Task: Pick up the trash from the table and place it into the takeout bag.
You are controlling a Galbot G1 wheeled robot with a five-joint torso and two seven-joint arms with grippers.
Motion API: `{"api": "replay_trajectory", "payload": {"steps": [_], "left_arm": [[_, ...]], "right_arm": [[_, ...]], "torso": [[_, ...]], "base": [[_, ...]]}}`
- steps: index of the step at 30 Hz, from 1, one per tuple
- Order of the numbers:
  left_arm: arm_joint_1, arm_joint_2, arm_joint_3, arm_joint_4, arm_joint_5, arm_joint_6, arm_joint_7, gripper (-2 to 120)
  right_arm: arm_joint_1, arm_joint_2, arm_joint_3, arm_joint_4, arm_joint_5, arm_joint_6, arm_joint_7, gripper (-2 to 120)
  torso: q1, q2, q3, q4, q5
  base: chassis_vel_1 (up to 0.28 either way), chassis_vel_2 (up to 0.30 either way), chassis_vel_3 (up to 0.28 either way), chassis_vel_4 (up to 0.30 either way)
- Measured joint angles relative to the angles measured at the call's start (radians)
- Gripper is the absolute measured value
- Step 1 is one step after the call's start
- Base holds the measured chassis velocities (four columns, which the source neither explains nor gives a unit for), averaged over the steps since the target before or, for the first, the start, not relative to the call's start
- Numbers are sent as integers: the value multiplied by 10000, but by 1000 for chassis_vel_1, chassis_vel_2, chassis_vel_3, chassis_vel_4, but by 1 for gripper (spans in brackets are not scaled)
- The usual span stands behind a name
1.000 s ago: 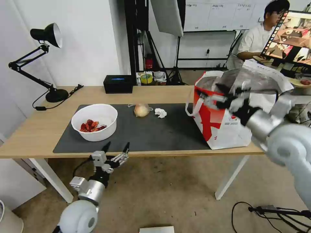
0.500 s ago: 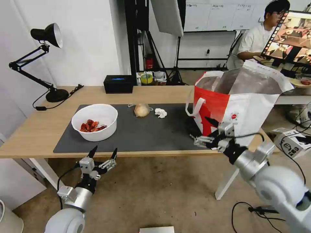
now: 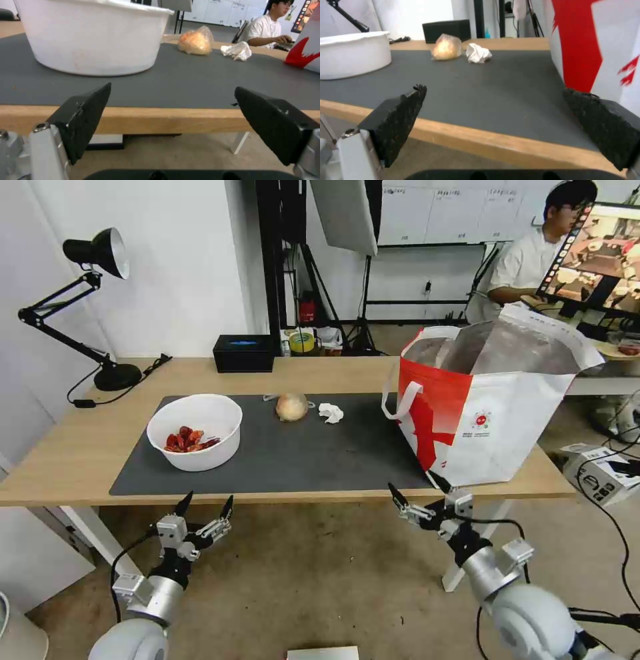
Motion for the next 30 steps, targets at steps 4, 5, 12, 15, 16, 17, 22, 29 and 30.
{"api": "replay_trajectory", "payload": {"steps": [4,5,12,15,16,17,22,29,30], "left_arm": [[16,-42,6,55,53,-32,55,100],[30,-58,22,107,76,-61,72,100],[93,-91,36,212,237,-176,154,100],[109,-117,55,227,289,-206,177,100],[110,-124,69,227,302,-211,181,100],[106,-128,92,227,322,-219,183,100],[96,-128,113,165,341,-222,174,100],[241,-140,74,-11,352,-222,157,100],[286,-156,69,-65,366,-220,147,100]], "right_arm": [[-29,30,-113,-5,-53,0,49,100],[-31,53,-236,-52,-135,18,63,100],[37,210,-536,-193,-292,57,109,100],[205,267,-728,-198,-310,50,170,100],[326,297,-828,-198,-333,26,209,100],[512,355,-964,-198,-364,-24,257,100],[1375,579,-1671,-235,-403,-385,476,100],[2964,630,-3183,-335,-514,-1188,1058,100],[3622,632,-3668,-389,-518,-1533,1334,100]], "torso": [[0,0,0,0,0],[-1,0,0,0,0],[1,0,0,-1,0],[1,0,0,-1,0],[0,0,1,0,-1],[0,0,0,-1,0],[1,0,0,0,1],[1,0,1,-2,1],[1,0,1,0,-1]], "base": [[0,0,0,0],[0,0,0,0],[0,0,0,0],[0,0,0,0],[0,0,0,0],[0,0,0,0],[0,0,0,0],[0,0,0,0],[0,0,0,0]]}}
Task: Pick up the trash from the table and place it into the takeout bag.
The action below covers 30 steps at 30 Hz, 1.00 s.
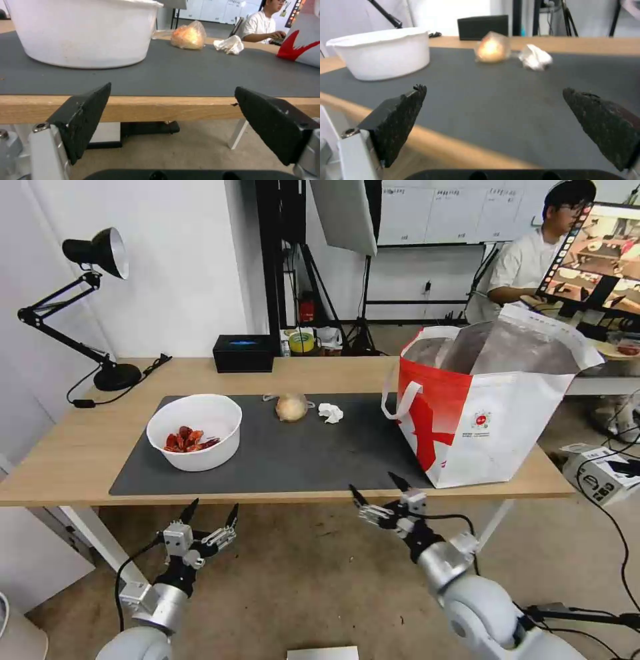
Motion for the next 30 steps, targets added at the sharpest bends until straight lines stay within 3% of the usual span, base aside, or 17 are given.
{"api": "replay_trajectory", "payload": {"steps": [5,11,19,26,29,30], "left_arm": [[86,-122,2,-49,32,10,-7,100],[185,-312,17,-111,125,16,-10,100],[142,-475,36,-116,119,33,-20,100],[177,-487,-6,-125,140,34,-16,100],[178,-486,-14,-150,140,35,-15,100],[179,-495,-21,-174,137,38,-11,100]], "right_arm": [[1850,132,-1300,-310,230,-927,738,100],[4447,988,-2662,-1486,1358,-2150,2105,100],[6150,2010,-3216,-3080,1903,-2901,3201,100],[7494,3455,-3410,-5410,2803,-3584,4369,100],[7665,3677,-3410,-5772,2929,-3643,4565,100],[7998,4090,-3409,-6466,3083,-3781,4964,100]], "torso": [[1,0,1,0,0],[1,-1,1,1,0],[1,0,1,0,-1],[1,-1,1,0,-1],[1,-1,1,0,-1],[2,-1,1,1,1]], "base": [[0,0,0,0],[0,0,0,0],[0,0,0,0],[0,0,0,0],[0,0,0,0],[0,0,0,0]]}}
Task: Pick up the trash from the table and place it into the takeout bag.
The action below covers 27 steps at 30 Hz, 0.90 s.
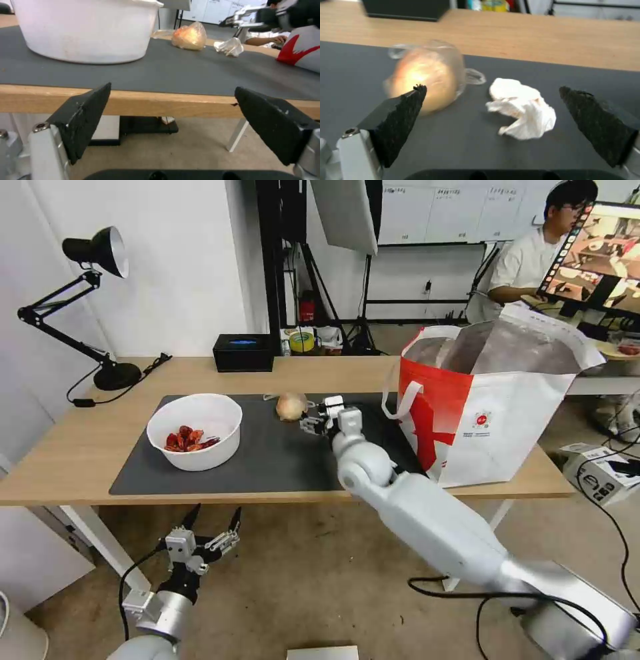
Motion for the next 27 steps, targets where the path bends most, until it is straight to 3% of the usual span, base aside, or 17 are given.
{"api": "replay_trajectory", "payload": {"steps": [11,27], "left_arm": [[42,-93,60,-49,-3,-23,59,100],[283,-140,228,-179,103,-70,56,100]], "right_arm": [[933,1363,399,-2122,512,-784,1188,100],[936,1481,683,-2706,826,-1067,1181,100]], "torso": [[0,0,-1,-1,-1],[-2,0,-1,-3,0]], "base": [[0,0,0,0],[0,0,0,0]]}}
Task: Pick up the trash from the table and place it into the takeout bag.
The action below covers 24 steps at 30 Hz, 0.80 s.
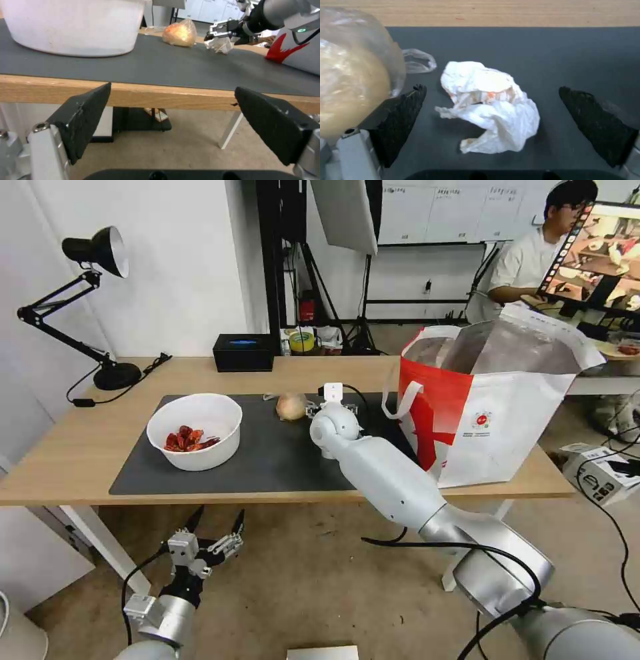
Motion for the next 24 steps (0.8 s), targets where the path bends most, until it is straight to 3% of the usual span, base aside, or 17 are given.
{"api": "replay_trajectory", "payload": {"steps": [24], "left_arm": [[221,-166,74,-82,134,-73,29,100]], "right_arm": [[-8,59,111,-548,242,-54,-765,97]], "torso": [[0,2,-1,-1,-1]], "base": [[0,0,0,0]]}}
